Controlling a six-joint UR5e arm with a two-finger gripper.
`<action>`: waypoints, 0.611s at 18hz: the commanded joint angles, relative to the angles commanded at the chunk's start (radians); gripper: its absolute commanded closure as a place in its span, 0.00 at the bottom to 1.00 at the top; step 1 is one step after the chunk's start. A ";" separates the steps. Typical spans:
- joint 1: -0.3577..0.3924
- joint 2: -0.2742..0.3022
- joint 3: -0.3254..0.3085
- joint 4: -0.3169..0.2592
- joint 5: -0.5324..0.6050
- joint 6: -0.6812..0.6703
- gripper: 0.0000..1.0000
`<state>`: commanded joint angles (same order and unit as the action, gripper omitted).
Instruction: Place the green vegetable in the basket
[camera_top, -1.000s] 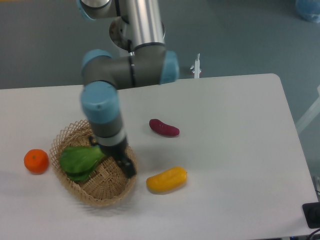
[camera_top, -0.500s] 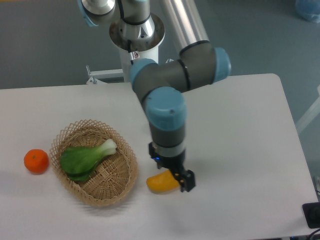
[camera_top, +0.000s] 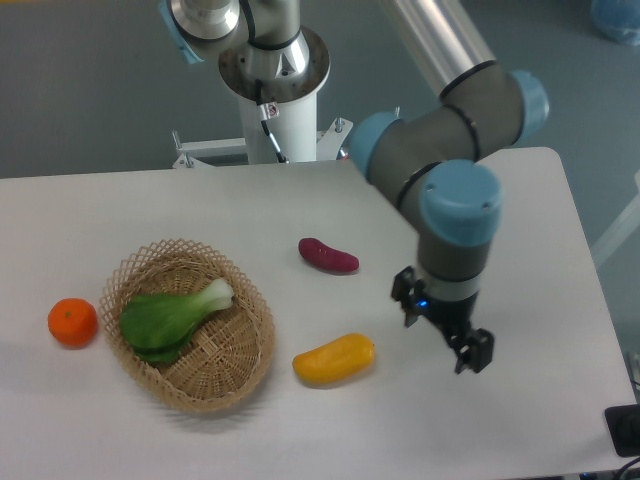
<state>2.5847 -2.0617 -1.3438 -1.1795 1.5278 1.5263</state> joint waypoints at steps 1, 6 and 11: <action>0.012 -0.002 0.003 -0.005 0.000 0.003 0.00; 0.032 -0.028 0.008 0.004 0.021 0.055 0.00; 0.042 -0.029 0.000 0.004 0.021 0.055 0.00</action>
<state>2.6262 -2.0908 -1.3438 -1.1750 1.5493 1.5815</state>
